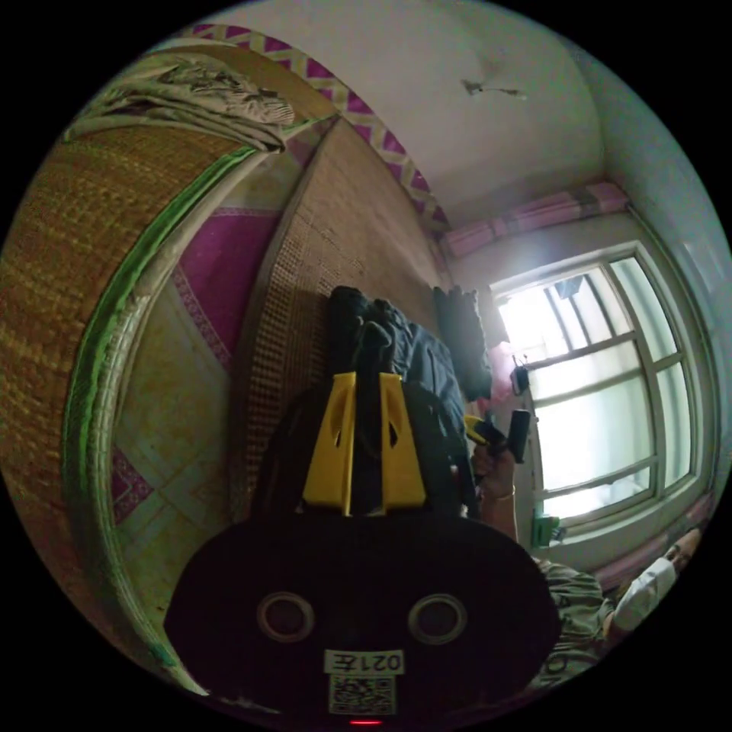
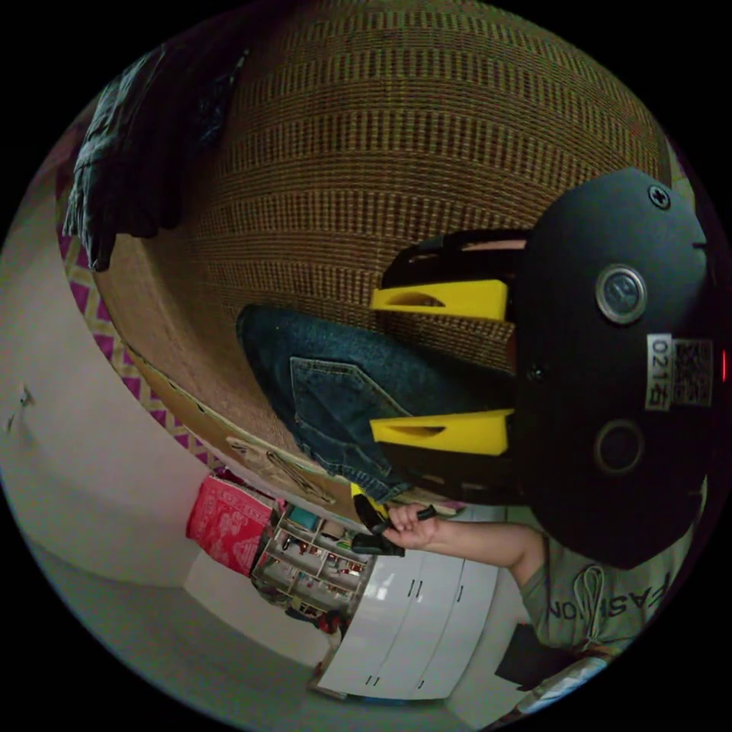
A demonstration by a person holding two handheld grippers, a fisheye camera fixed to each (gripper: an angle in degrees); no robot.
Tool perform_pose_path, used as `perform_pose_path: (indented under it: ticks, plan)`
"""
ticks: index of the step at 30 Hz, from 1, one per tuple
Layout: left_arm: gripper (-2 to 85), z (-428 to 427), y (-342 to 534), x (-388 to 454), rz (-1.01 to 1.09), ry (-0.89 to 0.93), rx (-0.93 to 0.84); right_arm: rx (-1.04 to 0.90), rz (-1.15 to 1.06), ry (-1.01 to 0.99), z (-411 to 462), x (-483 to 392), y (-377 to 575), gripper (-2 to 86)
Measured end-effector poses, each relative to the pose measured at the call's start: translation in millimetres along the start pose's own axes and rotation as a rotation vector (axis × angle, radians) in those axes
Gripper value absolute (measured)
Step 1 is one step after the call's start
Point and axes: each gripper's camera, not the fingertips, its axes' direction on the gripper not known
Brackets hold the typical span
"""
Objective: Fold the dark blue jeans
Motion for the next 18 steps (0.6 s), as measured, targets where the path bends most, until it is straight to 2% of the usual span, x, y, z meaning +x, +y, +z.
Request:
perform_pose_path:
  ticks: [3,8,11,15,18]
  plan:
    - [11.4,12.7,-18.8,-4.0,0.025,0.06,-0.047,-0.013,0.021,-0.029,-11.0,18.5,-11.7,17.6]
    - [13.5,27.3,-40.2,-5.5,0.029,0.061,-0.085,-0.031,0.098,-0.127,-29.6,63.8,-29.5,15.0]
    - [17.2,27.6,-48.6,1.2,0.044,-0.045,-0.079,-0.036,0.128,-0.194,-42.0,86.4,-36.5,14.2]
    - [17.7,66.3,-60.4,6.0,0.072,0.03,-0.206,-0.026,0.138,-0.224,-53.1,104.6,-44.7,14.0]
    - [15.0,83.6,-72.0,18.2,0.077,-0.025,-0.23,-0.084,0.131,-0.292,-46.0,107.0,-57.8,13.7]
